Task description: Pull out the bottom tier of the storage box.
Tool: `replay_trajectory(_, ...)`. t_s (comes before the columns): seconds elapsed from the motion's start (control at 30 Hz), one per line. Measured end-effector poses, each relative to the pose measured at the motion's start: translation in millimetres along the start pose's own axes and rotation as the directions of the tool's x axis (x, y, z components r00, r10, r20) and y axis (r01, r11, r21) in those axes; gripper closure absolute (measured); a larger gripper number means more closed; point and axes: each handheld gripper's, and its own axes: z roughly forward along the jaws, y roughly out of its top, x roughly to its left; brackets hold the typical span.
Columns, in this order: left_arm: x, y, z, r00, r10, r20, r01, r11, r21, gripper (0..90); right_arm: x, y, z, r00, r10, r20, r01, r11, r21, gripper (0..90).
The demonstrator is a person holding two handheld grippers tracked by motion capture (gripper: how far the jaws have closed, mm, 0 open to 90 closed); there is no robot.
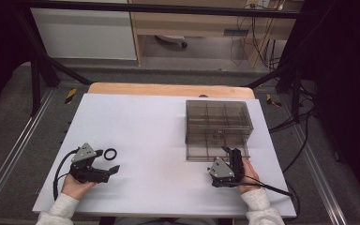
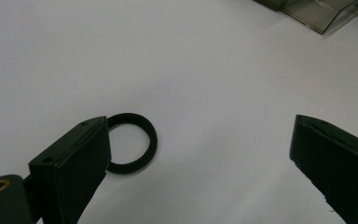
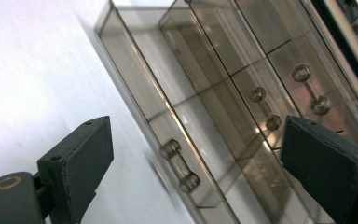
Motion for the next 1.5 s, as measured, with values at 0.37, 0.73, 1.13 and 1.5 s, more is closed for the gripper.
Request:
replay_trajectory(0.37, 0.3, 0.3, 1.0, 1.0, -0.005, -0.003, 0.005, 1.0, 0.004, 4.9, -9.7, 2.1, -2.9, 0.9591, 0.246, -0.14, -0.251, 0.968, -0.017, 4.2)
replay_trajectory(0.73, 0.3, 0.1, 0.8, 1.0, -0.006, -0.003, 0.006, 1.0, 0.006, 4.9, -19.2, -0.3, -8.9, 0.8956, 0.388, -0.217, -0.404, 0.914, -0.033, 2.3)
replay_trajectory(1.13, 3.7, -0.5, 0.2, 0.9995, -0.028, -0.012, 0.028, 0.9994, 0.022, 5.2, -29.9, -15.5, -14.4, 0.8177, 0.516, -0.256, -0.539, 0.842, -0.028, 2.5)
replay_trajectory(1.5, 3.8, 1.1, 1.1, 0.9993, -0.033, -0.015, 0.034, 0.9988, 0.034, 5.3, -35.9, -32.5, -20.8, 0.7658, 0.56, -0.316, -0.594, 0.805, -0.013, 1.3)
